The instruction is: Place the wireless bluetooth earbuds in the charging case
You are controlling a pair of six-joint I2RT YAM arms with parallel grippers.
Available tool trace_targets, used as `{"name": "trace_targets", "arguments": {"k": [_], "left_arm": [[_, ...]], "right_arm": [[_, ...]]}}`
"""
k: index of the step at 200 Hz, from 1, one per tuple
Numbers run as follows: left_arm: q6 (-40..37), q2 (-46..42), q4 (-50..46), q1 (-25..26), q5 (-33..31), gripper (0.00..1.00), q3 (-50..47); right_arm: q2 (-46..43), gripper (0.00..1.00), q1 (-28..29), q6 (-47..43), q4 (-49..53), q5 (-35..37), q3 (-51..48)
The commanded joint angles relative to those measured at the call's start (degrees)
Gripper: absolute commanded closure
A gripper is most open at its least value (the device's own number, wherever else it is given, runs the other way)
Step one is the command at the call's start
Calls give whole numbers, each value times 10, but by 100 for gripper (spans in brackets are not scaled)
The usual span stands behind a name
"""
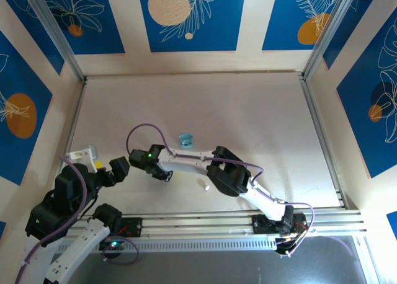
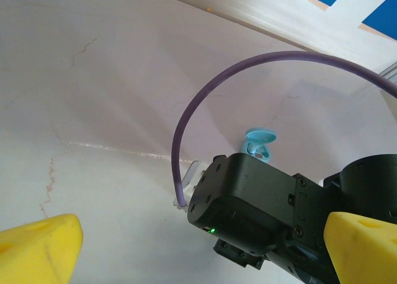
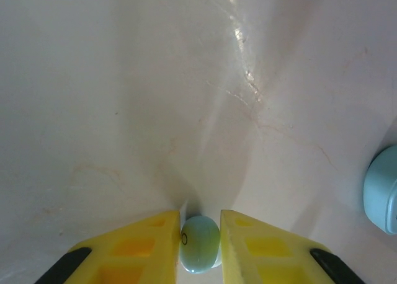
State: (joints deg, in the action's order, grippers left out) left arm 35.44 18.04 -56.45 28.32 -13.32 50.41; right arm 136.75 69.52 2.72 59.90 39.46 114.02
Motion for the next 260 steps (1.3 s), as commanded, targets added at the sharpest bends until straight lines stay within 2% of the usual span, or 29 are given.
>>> {"name": "trace_targets", "arguments": {"k": [1, 97, 151, 211, 260], "left_arm": [[-14, 5, 10, 2, 9, 0, 4], [-15, 11, 16, 2, 15, 0, 3], [-16, 15, 20, 2, 15, 0, 5], [-19, 16, 30, 2, 20, 0, 10], [-17, 20, 66, 3, 53, 0, 1]], "right_arm": [[12, 77, -1, 15, 19, 4, 15], [10, 75, -3, 43, 38, -6, 16], [-1, 82, -8, 62, 42, -16, 14], [-83, 85, -34, 121, 19, -62, -33], [-204, 85, -67, 179, -30, -113, -132]]}}
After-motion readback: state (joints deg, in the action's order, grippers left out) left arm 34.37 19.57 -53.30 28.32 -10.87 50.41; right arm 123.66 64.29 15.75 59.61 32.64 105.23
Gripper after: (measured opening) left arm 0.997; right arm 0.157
